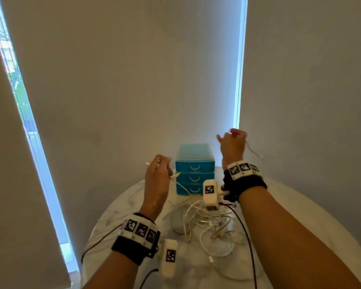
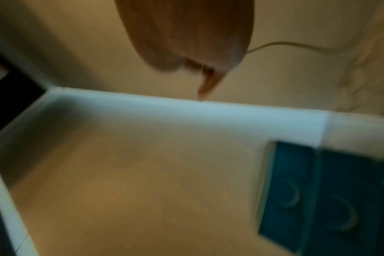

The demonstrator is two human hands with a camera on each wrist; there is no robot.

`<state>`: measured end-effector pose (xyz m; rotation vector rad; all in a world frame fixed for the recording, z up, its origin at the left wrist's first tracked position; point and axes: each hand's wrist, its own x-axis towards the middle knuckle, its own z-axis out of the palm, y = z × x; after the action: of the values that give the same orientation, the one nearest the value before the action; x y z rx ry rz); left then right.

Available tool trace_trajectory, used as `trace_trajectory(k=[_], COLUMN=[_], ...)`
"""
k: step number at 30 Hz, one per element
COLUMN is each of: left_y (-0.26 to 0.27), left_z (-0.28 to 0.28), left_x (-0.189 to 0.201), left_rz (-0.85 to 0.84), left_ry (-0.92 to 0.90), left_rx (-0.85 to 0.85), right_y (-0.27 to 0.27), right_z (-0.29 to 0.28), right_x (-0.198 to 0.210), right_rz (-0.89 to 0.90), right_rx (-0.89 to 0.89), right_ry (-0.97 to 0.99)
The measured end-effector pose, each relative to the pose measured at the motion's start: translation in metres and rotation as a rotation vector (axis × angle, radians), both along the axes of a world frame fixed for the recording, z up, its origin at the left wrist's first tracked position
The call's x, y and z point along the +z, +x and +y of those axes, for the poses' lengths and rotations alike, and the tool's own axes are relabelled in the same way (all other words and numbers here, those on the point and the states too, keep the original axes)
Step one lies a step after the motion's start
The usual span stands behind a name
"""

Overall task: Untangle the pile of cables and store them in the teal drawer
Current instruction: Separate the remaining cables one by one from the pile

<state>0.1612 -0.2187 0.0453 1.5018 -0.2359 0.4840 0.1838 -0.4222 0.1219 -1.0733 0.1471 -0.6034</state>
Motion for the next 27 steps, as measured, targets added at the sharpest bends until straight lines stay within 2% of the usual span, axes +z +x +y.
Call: trace_trajectory(k=[2, 3, 4, 5, 6, 9, 12, 15, 19, 22, 25, 27], left_y=[-0.002, -0.003, -0.004, -0.005, -0.007, -0.011, -0.013, -0.008, -0.003, -0.004, -0.002, -0.001], left_z=[-0.005, -0.001, 0.005, 0.012, 0.018, 0.025, 0.009, 0.002, -0.003, -0.008, -0.003, -0.001], left_x=[-0.005, -0.006, -0.006, -0.005, -0.006, -0.01, -0.015, -0.014, -0.01, -0.007, -0.004, -0.004], left_rz=[0.037, 0.05, 0.057, 0.049, 0.032, -0.031, -0.099, -0.037, 0.053, 0.058, 0.083, 0.101], left_ry=[0.034, 0.042, 0.052, 0.055, 0.059, 0.095, 0.346, 0.551, 0.753, 0.805, 0.773, 0.774], left_rx=[-0.048, -0.058, -0.065, -0.07, -0.071, -0.057, 0.023, 0.149, 0.136, 0.146, 0.178, 0.175], right_y=[-0.009, -0.011, -0.015, -0.019, -0.024, -0.037, -0.049, -0.062, -0.071, -0.068, -0.064, -0.066], right_z=[0.058, 0.067, 0.071, 0.067, 0.058, 0.018, -0.014, -0.006, 0.024, 0.024, 0.017, 0.016], right_x=[0.03, 0.034, 0.037, 0.038, 0.035, -0.009, -0.071, -0.109, -0.118, -0.125, -0.132, -0.13], right_rz=[0.066, 0.045, 0.023, -0.013, -0.038, 0.003, 0.095, 0.118, 0.155, 0.127, 0.102, 0.086], right_rx=[0.658, 0.862, 0.948, 0.96, 0.916, 0.619, 0.391, 0.389, 0.502, 0.494, 0.432, 0.463], right_ry=[-0.492, -0.669, -0.773, -0.801, -0.744, -0.549, -0.548, -0.593, -0.536, -0.473, -0.224, -0.082])
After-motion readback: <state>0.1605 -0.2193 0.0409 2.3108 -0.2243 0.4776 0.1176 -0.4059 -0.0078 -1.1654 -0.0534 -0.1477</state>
